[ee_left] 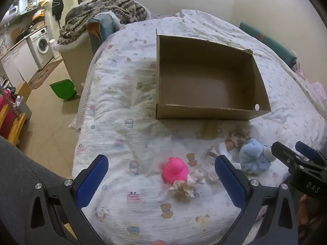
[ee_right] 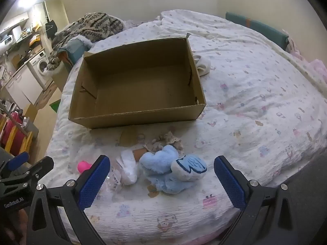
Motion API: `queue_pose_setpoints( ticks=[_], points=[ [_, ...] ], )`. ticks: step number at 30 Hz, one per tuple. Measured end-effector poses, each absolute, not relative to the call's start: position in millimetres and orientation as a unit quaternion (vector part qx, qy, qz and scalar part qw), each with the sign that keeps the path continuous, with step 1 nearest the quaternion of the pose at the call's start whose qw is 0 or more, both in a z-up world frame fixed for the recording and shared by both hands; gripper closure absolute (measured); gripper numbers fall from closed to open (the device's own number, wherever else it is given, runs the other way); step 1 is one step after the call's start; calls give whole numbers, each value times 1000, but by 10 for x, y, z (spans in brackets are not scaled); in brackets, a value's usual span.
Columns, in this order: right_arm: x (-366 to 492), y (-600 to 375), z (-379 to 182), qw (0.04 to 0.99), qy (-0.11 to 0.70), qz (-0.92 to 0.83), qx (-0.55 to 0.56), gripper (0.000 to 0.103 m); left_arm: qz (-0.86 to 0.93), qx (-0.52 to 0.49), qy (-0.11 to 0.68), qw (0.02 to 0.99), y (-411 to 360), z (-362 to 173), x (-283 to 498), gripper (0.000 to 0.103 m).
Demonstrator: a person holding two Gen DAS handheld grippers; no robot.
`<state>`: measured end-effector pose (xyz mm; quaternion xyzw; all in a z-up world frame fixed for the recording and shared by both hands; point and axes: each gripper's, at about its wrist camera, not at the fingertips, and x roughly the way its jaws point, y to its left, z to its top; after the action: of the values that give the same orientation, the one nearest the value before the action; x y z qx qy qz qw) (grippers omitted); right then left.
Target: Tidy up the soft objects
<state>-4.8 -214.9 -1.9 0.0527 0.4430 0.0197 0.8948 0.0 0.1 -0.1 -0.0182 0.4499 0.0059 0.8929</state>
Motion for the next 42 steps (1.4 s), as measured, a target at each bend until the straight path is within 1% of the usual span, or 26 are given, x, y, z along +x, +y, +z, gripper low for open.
queue_pose_setpoints(
  ticks=[10, 42],
  points=[
    [-38, -2098, 2, 896, 442, 18, 43, 0, -5, -31, 450, 892, 120, -67, -60, 0],
    [-58, -2094, -25, 895, 443, 20, 43, 0, 2, -30, 458, 889, 20, -29, 18, 0]
  ],
)
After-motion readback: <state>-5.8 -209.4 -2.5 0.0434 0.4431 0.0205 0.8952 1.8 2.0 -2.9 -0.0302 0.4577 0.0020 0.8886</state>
